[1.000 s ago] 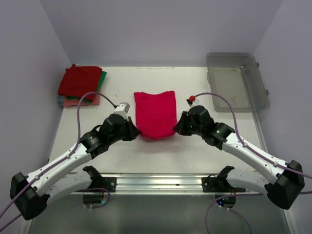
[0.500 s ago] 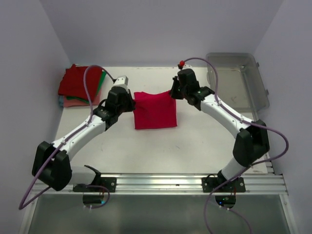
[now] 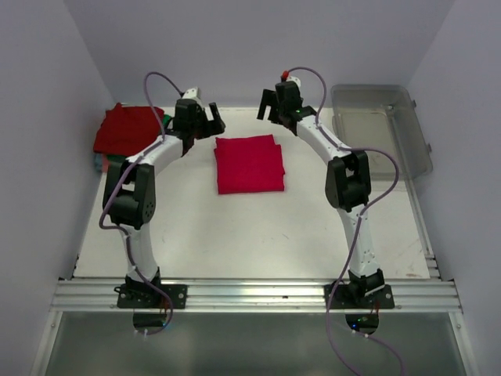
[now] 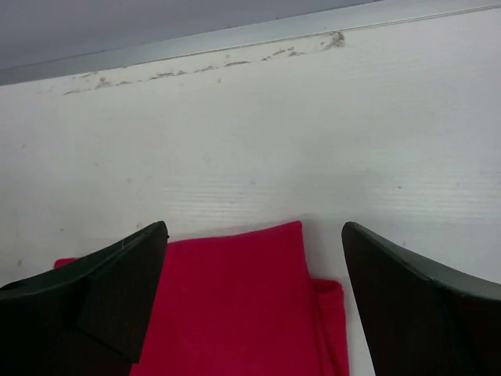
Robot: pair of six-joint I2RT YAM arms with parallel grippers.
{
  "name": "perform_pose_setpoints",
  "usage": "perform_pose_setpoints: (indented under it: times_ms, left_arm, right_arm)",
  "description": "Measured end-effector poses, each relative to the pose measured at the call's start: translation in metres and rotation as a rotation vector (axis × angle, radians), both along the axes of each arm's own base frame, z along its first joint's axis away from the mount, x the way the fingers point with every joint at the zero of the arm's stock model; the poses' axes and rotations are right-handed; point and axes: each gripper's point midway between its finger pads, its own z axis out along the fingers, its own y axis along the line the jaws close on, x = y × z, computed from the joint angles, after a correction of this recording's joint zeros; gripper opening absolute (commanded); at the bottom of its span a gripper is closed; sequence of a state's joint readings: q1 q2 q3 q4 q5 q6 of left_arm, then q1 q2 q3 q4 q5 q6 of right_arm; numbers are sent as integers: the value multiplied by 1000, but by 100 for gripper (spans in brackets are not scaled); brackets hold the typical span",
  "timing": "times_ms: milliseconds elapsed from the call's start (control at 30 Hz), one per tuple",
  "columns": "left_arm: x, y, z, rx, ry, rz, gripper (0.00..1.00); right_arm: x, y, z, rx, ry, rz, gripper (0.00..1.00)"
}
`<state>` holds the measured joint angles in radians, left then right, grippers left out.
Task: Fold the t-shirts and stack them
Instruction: Fold the tshirt, then neatly place the folded tshirt to the corner
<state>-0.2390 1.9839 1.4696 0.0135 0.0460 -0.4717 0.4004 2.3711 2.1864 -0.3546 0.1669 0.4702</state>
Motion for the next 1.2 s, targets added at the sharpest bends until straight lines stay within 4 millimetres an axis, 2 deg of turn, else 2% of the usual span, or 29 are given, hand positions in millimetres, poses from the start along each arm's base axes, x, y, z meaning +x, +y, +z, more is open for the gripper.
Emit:
perform_pose_setpoints:
  times_ms: [67, 133, 200, 267, 333, 400, 467, 533, 567, 633, 733, 833, 933, 1033, 1100, 1200]
  left_arm:
    - [4, 17, 2, -6, -7, 31, 100]
    - [5, 28, 16, -20, -56, 53, 100]
    - [-5, 31, 36, -29, -95, 54, 100]
    - [-12, 26, 61, -46, -141, 32, 100]
    - [-17, 20, 80, -65, -175, 1, 100]
    - [-22, 14, 82, -77, -176, -28, 100]
    - [-30, 8, 64, -86, -135, -63, 100]
    - [-45, 5, 30, -89, -52, -94, 100]
    - [-53, 4, 11, -89, -1, -106, 100]
    - [-68, 1, -26, -91, 100, -131, 100]
    - [-87, 1, -63, -88, 219, -146, 100]
    - [-97, -3, -74, -102, 268, -170, 100]
    - [-100, -9, -77, -125, 283, -202, 100]
    - [-102, -16, -91, -151, 320, -237, 100]
    - [-98, -23, -91, -182, 318, -266, 100]
    - [-94, -30, -90, -212, 311, -295, 100]
  right_arm:
    - [0, -9, -19, -18, 21, -10, 99]
    - [-10, -18, -32, -29, 31, -13, 99]
    - [-26, -25, -39, -43, 43, -7, 99]
    - [-42, -30, -35, -52, 44, 6, 99]
    - [-55, -34, -20, -47, 16, 14, 99]
    - [-65, -37, -1, -36, -18, 18, 99]
    - [-71, -39, 15, -26, -45, 19, 99]
    - [-74, -40, 23, -17, -66, 18, 99]
    - [-75, -40, 21, -17, -66, 19, 99]
    - [-81, -41, 5, -22, -35, 25, 99]
    - [-99, -45, -35, -42, 60, 39, 99]
    - [-108, -45, -67, -53, 133, 55, 99]
    - [-111, -42, -88, -53, 175, 71, 99]
    - [-113, -41, -105, -53, 215, 82, 98]
    - [-110, -40, -112, -50, 226, 87, 95]
    - [-106, -36, -112, -27, 228, 98, 95]
